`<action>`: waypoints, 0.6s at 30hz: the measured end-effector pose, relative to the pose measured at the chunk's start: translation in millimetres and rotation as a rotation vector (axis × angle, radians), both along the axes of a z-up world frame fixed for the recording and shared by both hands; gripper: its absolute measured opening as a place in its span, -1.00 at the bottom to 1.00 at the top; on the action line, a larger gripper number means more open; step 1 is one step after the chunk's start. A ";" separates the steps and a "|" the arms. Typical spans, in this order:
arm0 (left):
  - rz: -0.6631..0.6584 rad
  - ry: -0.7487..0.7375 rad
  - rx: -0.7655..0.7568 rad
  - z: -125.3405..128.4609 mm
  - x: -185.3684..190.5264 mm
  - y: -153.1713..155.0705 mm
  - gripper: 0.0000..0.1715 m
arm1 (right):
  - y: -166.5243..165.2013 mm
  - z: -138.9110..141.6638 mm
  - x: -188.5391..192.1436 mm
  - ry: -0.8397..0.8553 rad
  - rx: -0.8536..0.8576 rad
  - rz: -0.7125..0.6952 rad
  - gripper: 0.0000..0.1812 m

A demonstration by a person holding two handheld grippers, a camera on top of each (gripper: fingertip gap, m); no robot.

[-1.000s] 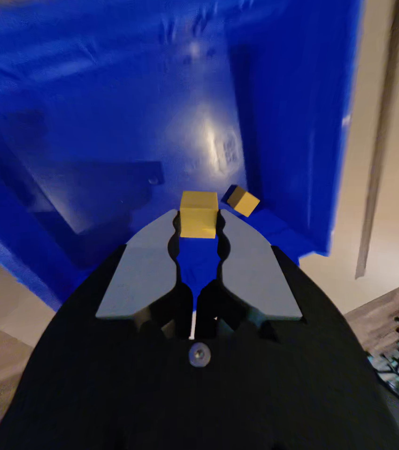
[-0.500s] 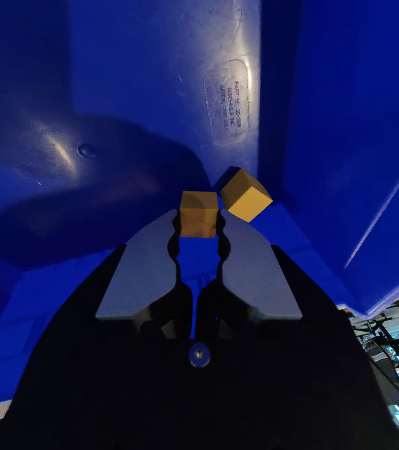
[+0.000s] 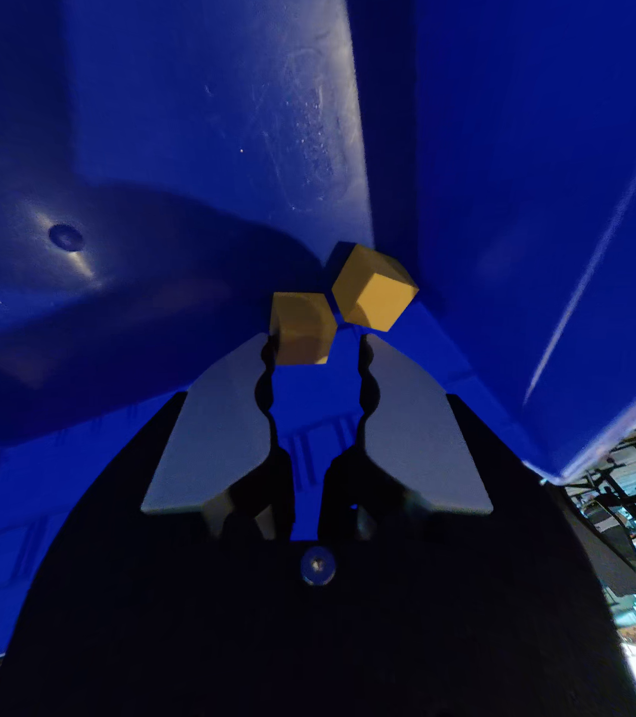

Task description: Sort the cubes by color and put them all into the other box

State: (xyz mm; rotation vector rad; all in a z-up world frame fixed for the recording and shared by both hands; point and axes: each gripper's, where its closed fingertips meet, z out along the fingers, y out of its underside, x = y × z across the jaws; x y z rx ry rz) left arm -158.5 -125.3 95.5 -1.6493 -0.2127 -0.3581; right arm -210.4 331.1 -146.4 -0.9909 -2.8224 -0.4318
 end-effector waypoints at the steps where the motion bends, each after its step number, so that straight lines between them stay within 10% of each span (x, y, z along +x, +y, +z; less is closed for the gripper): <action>1: 0.005 0.003 -0.008 -1.2 -0.6 0.3 -0.67 | -1.5 4.3 -1.1 0.015 -0.012 -0.003 -0.53; 11: 0.275 0.199 -0.712 -97.0 -86.9 12.3 -0.55 | -67.9 98.9 1.1 0.442 -0.196 0.103 -0.60; 18: -0.148 0.715 -1.159 -188.5 -118.6 34.2 -0.48 | -127.2 123.2 38.0 0.624 -0.295 0.257 -0.64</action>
